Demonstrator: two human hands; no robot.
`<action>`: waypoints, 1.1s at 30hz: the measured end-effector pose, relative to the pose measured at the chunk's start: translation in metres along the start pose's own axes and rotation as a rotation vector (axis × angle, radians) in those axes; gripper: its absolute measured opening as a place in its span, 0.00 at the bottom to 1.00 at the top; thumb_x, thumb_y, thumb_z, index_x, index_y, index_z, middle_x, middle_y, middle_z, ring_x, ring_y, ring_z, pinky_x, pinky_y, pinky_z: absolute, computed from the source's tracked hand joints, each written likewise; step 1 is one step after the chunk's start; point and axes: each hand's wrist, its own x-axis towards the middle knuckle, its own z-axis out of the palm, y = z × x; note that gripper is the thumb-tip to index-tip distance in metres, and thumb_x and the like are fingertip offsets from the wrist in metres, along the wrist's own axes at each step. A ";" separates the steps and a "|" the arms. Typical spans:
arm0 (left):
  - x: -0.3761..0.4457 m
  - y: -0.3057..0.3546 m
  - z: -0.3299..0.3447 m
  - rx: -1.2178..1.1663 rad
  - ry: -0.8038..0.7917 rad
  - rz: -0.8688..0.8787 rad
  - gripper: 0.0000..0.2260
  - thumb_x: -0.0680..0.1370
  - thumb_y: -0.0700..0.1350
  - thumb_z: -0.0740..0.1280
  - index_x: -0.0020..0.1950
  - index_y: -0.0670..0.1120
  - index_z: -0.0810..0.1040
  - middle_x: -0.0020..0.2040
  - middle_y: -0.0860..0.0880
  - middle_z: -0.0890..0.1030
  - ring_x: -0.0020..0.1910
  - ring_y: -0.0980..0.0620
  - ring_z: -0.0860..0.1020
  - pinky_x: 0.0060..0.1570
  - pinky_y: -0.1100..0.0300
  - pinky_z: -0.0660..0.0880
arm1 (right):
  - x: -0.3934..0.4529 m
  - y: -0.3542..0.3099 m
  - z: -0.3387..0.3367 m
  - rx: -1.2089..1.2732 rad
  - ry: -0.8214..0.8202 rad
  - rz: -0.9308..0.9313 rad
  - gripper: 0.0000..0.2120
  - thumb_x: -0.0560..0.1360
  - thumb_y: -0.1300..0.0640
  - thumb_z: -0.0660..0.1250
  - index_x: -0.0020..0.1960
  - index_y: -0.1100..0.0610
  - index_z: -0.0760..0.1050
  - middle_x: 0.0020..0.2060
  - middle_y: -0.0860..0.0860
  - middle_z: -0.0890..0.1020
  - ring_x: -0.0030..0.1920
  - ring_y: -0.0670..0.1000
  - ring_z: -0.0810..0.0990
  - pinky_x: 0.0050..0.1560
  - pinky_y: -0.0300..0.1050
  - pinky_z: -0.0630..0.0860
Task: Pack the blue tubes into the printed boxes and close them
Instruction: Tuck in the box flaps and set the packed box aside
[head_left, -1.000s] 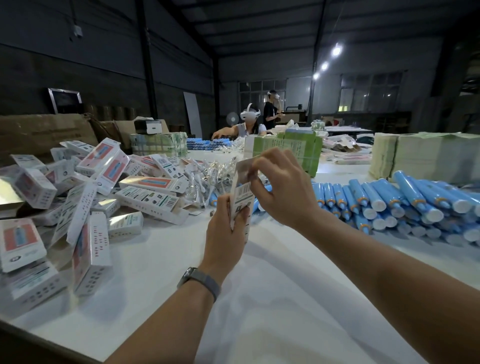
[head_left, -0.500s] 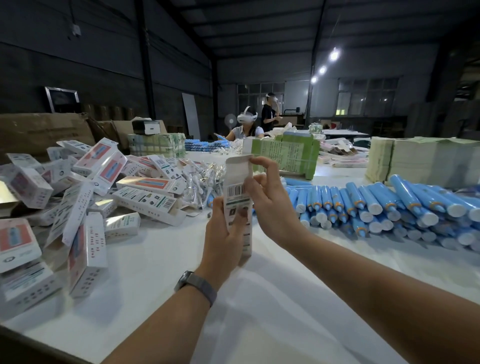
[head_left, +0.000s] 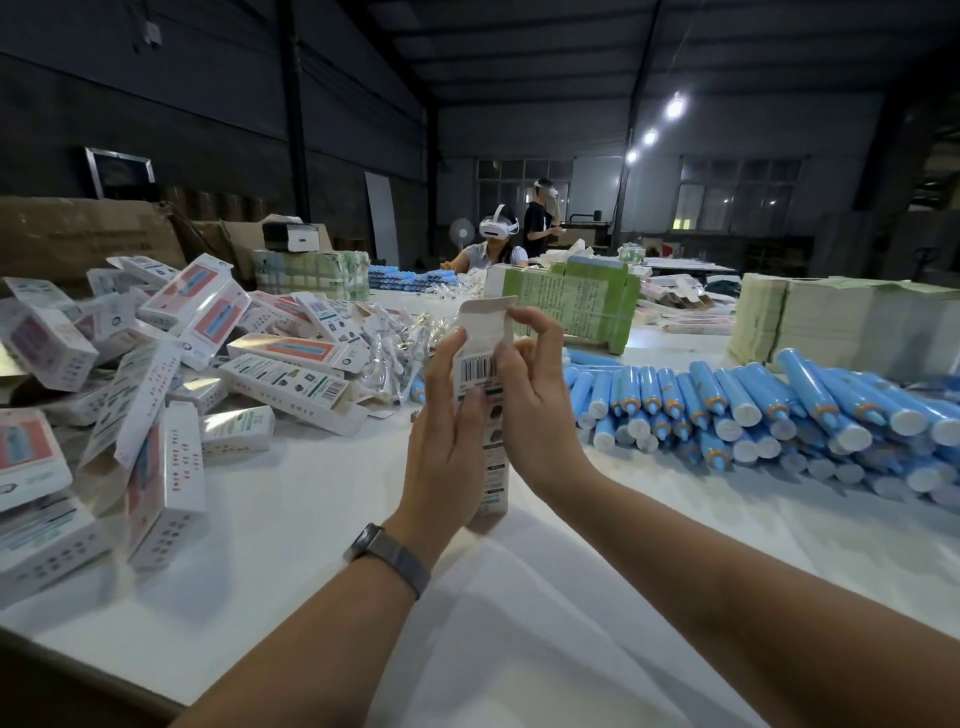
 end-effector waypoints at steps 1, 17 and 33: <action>0.000 -0.001 0.000 0.000 -0.008 -0.008 0.20 0.83 0.54 0.53 0.70 0.76 0.59 0.69 0.62 0.74 0.68 0.57 0.75 0.64 0.58 0.75 | 0.001 0.002 0.000 0.011 0.000 0.008 0.12 0.76 0.43 0.56 0.59 0.36 0.66 0.36 0.42 0.79 0.38 0.48 0.80 0.44 0.61 0.79; 0.009 -0.012 0.003 -0.124 -0.026 -0.121 0.19 0.83 0.50 0.56 0.67 0.74 0.64 0.67 0.50 0.77 0.63 0.52 0.78 0.60 0.51 0.77 | 0.005 0.010 0.001 -0.064 0.017 0.001 0.06 0.79 0.44 0.55 0.52 0.36 0.70 0.40 0.43 0.81 0.42 0.54 0.81 0.45 0.64 0.77; 0.012 -0.009 0.004 -0.107 0.018 -0.160 0.20 0.82 0.52 0.56 0.65 0.79 0.63 0.64 0.57 0.78 0.62 0.51 0.79 0.61 0.39 0.76 | 0.022 0.002 -0.008 -0.077 -0.008 -0.055 0.10 0.80 0.62 0.64 0.49 0.46 0.72 0.50 0.47 0.79 0.50 0.43 0.79 0.45 0.45 0.80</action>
